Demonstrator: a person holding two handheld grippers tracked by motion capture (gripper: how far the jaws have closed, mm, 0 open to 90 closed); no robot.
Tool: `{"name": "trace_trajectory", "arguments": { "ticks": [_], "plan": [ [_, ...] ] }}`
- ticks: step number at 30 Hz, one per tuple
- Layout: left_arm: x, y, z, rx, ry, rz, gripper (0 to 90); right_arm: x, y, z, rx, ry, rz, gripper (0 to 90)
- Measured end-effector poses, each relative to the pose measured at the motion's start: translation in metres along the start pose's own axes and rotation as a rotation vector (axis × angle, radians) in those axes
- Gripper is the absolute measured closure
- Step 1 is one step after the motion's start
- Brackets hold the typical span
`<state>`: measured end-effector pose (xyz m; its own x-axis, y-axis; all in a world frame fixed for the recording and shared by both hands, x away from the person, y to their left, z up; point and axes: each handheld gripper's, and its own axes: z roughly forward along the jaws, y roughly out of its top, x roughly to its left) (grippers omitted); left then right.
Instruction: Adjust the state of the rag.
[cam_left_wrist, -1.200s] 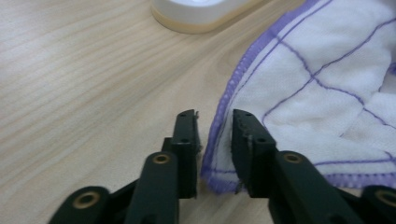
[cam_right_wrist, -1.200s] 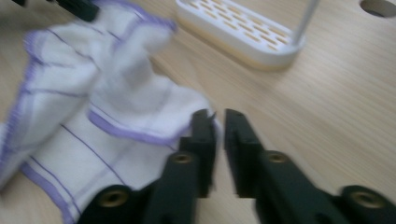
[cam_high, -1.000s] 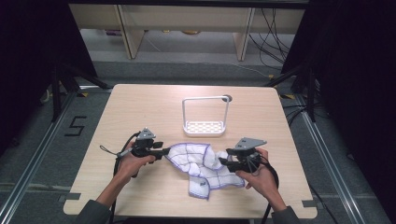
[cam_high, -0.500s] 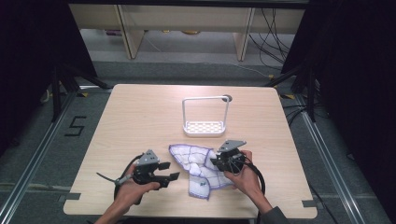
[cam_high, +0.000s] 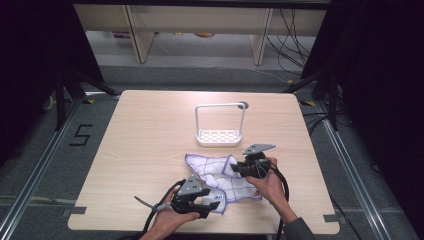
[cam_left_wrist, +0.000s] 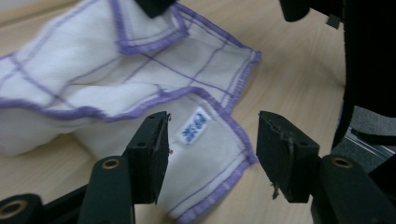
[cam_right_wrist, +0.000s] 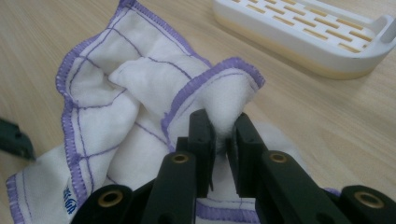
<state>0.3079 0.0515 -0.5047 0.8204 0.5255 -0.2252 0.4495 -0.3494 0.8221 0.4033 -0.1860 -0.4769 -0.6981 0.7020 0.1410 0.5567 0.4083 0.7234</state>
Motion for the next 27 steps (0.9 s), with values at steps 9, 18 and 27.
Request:
{"name": "trace_trajectory", "arguments": {
  "ticks": [9, 18, 27],
  "plan": [
    [-0.017, -0.003, 0.025, 0.070, 0.015, 0.095, 51.1, -0.002, 0.000, 0.000, 0.021, 0.004, -0.010, 80.0],
    [-0.015, -0.004, 0.025, 0.081, 0.035, 0.224, 89.2, -0.003, 0.000, -0.002, 0.028, 0.016, 0.002, 80.2],
    [0.003, 0.006, -0.029, -0.021, 0.041, 0.161, 89.5, -0.007, 0.003, -0.014, 0.005, 0.026, 0.042, 80.3]
  ]
}}
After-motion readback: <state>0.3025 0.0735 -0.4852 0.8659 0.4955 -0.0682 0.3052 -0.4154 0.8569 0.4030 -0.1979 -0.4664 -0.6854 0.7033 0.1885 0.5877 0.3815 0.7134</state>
